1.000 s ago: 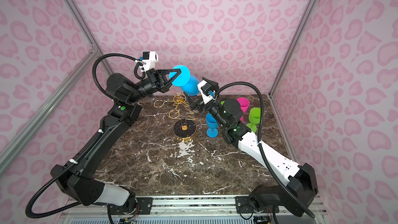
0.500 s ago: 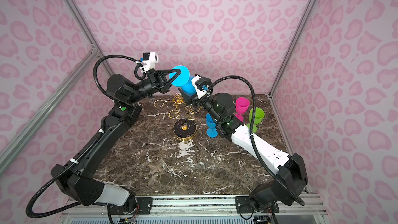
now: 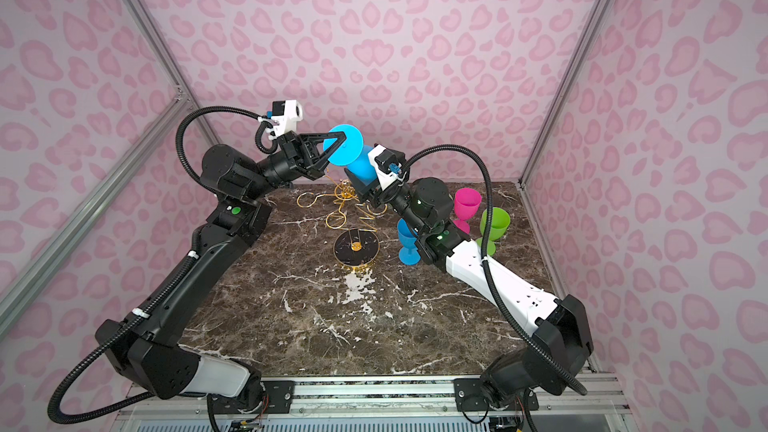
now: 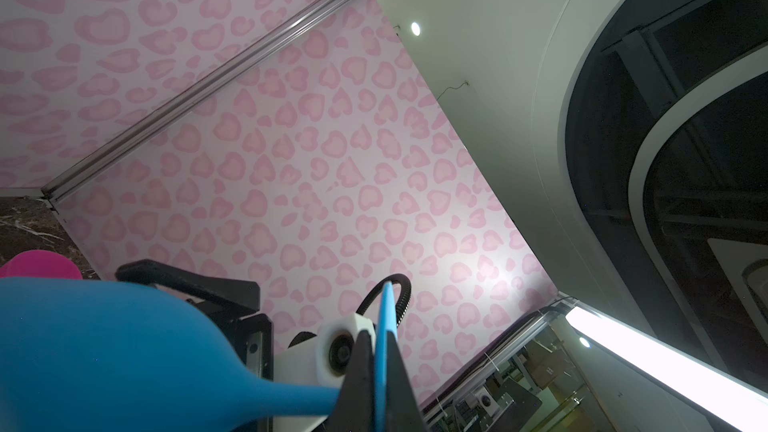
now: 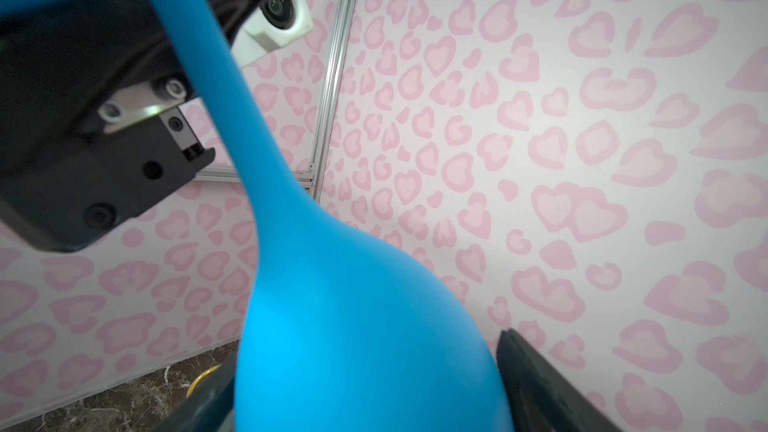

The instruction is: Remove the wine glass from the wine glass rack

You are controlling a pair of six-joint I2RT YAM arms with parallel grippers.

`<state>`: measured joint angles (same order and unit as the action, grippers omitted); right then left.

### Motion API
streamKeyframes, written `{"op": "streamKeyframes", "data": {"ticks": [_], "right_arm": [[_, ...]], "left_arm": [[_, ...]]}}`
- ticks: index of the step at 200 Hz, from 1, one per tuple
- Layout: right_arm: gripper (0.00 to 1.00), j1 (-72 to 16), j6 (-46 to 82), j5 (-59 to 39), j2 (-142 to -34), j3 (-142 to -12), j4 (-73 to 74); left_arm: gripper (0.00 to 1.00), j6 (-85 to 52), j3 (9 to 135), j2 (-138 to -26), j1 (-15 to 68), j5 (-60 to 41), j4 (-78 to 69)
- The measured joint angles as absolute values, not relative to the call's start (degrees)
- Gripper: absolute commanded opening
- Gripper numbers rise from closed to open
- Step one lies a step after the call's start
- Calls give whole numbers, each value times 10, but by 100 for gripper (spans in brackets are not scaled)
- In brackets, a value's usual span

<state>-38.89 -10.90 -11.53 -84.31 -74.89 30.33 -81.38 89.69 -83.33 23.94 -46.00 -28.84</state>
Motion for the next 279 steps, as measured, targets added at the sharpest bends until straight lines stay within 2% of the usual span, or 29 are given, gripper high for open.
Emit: {"op": "streamKeyframes", "data": {"ticks": [16, 62, 67, 97, 127, 151, 194, 219, 279], "right_arm": [[78, -389, -108, -115, -843, -752, 298], [69, -389, -86, -113, -827, -761, 249], [69, -388, -85, -112, -823, -764, 241], [66, -378, -64, -109, -806, -786, 198], [61, -355, -32, -110, -783, -810, 119], [58, -340, -7, -110, -750, -828, 30], [55, -340, 10, -116, -716, -883, -154], [52, -338, 26, -132, -710, -896, -241], [49, -349, 50, -167, -710, -893, -340]], "left_arm": [[8, -818, 897, -834, 239, -460, -290], [35, -823, 897, -838, 239, -463, -294], [41, -823, 897, -839, 239, -464, -294], [55, -821, 906, -840, 239, -467, -295], [57, -787, 911, -836, 236, -473, -287], [60, -701, 913, -820, 233, -476, -250], [62, -453, 873, -776, 233, -443, -181], [58, -307, 816, -749, 236, -395, -157], [60, 40, 723, -699, 253, -380, -155]]}}
